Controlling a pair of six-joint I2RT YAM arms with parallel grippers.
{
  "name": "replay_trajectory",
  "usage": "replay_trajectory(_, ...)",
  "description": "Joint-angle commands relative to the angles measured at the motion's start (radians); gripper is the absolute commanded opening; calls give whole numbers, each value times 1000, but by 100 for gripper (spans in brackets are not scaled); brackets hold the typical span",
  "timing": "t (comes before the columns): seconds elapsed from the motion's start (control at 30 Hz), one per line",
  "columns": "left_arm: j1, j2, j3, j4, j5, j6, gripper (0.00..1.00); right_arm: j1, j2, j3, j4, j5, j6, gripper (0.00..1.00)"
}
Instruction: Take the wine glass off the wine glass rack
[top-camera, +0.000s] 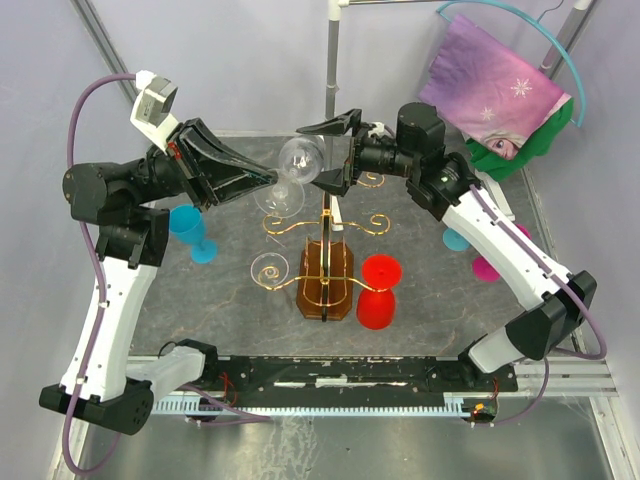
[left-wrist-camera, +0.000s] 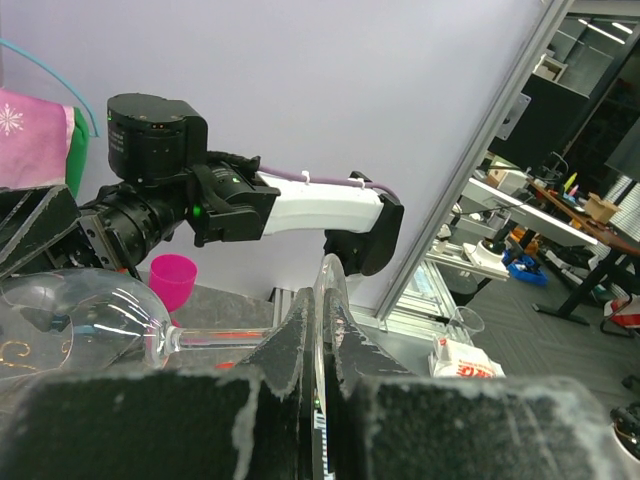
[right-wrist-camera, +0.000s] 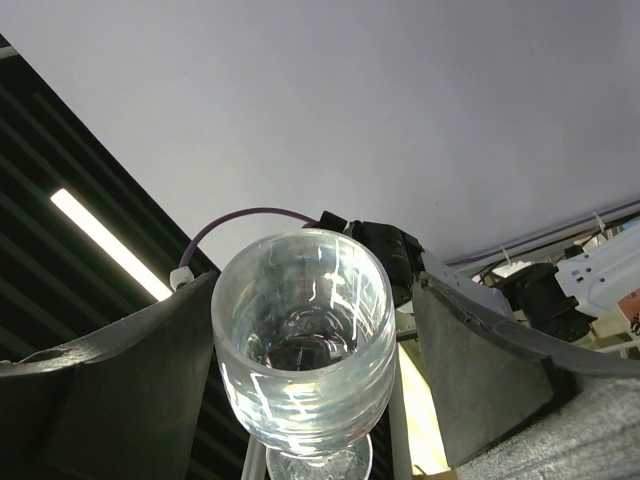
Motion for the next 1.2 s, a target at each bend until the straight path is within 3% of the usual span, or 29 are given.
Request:
replay_trajectory(0.0, -5, -24, 18, 61, -5, 35, 3, 8, 2, 55, 67, 18, 30, 84)
replay_trajectory(0.27, -6, -23, 7, 61, -3, 33, 3, 9, 3, 71, 72, 22, 33, 82)
replay_trajectory(0.47, -9, -23, 9, 60, -4, 32, 3, 10, 0, 84, 71, 25, 29, 86)
replay_trajectory(0.63, -9, -25, 6, 58, -4, 31, 3, 12, -6, 74, 76, 32, 28, 73)
replay_trajectory(0.87, -10, -28, 6, 47, -10, 32, 4, 13, -14, 70, 78, 36, 21, 71)
replay_trajectory(1.07, -9, -32, 6, 38, -15, 35, 52, 13, -25, 56, 70, 41, 11, 70)
replay_trajectory(1.17, -10, -34, 9, 30, -17, 40, 64, 14, -27, 50, 72, 44, 10, 69)
